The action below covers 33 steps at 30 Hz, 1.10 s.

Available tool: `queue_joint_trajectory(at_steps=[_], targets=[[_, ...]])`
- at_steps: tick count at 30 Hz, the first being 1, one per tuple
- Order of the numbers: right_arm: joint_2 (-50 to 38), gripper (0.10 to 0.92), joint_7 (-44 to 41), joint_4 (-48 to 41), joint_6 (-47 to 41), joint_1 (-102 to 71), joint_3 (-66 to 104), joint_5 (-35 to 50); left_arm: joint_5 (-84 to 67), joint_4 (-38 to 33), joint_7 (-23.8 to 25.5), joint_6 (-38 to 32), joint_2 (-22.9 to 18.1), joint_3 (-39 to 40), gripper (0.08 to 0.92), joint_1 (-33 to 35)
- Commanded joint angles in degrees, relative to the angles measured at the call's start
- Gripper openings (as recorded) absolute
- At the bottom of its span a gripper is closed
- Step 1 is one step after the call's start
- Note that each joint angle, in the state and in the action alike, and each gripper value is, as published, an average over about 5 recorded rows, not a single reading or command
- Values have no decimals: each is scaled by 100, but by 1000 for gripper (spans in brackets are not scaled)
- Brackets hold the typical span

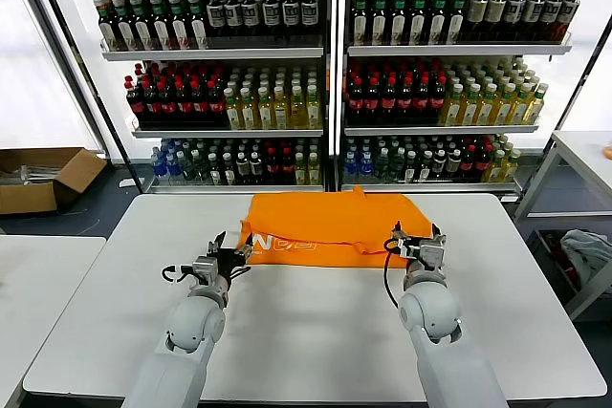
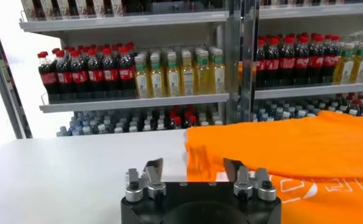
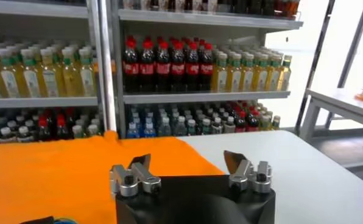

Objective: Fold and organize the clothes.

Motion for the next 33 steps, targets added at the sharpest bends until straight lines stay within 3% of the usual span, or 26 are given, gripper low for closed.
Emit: queue_joint_trajectory(at_steps=[1,29,33], targets=[[-30,822,95,260,-70,-403,105,41,95,-224,-1,54,-2,0,795,208],[-77,819,67,-200,-150,-317,95,219,211,61,0,424,49,96,823,135],[-42,760,49,-254,-150,-279,59,237,198,136,-4,478,50,129,823,88]])
